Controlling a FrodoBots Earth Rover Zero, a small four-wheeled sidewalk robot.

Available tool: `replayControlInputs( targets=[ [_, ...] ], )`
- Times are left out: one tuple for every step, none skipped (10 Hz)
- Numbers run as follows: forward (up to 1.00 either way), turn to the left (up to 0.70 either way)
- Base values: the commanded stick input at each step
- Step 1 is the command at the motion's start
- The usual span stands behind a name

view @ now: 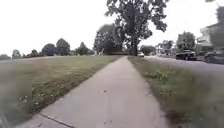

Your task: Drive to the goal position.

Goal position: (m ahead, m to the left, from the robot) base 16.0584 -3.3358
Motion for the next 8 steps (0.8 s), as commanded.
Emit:
replayControlInputs(
  targets=[
    [0.70,0.00],
    [0.70,0.00],
    [0.70,0.00],
    [0.70,0.00],
    [0.70,0.00],
    [0.70,-0.12],
    [0.70,-0.27],
    [0.70,-0.28]
  ],
)
